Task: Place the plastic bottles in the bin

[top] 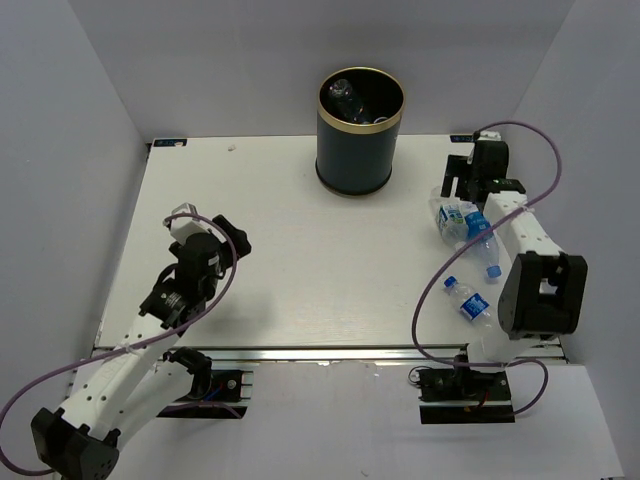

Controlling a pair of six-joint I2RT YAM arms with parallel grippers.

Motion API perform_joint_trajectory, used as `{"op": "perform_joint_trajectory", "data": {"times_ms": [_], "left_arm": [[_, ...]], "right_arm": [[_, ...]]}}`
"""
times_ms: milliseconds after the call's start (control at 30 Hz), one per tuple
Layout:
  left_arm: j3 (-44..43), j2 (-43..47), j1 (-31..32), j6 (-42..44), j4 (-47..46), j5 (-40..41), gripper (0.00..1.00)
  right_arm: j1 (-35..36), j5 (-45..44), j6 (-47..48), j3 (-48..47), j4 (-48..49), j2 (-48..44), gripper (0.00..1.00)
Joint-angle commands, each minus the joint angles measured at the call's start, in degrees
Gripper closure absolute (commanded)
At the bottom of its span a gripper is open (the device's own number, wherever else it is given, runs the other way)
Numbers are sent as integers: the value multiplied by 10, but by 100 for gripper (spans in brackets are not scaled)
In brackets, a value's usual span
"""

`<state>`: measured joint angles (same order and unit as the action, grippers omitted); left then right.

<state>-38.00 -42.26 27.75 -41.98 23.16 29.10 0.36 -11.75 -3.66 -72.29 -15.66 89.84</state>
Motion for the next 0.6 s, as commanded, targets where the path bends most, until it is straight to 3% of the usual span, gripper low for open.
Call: {"op": "perform_joint_trajectory", "data": {"times_ms": [0, 233, 567], "left_arm": [[-24, -11, -1, 3, 22, -14, 2], [-18, -21, -1, 3, 9, -15, 2], [-21, -33, -1, -1, 9, -7, 2]], "right_arm": [[-14, 19, 37, -18, -19, 32, 11], [-17, 105, 145, -83, -49, 124, 11], [-16, 175, 147, -123, -60, 203, 11]]}}
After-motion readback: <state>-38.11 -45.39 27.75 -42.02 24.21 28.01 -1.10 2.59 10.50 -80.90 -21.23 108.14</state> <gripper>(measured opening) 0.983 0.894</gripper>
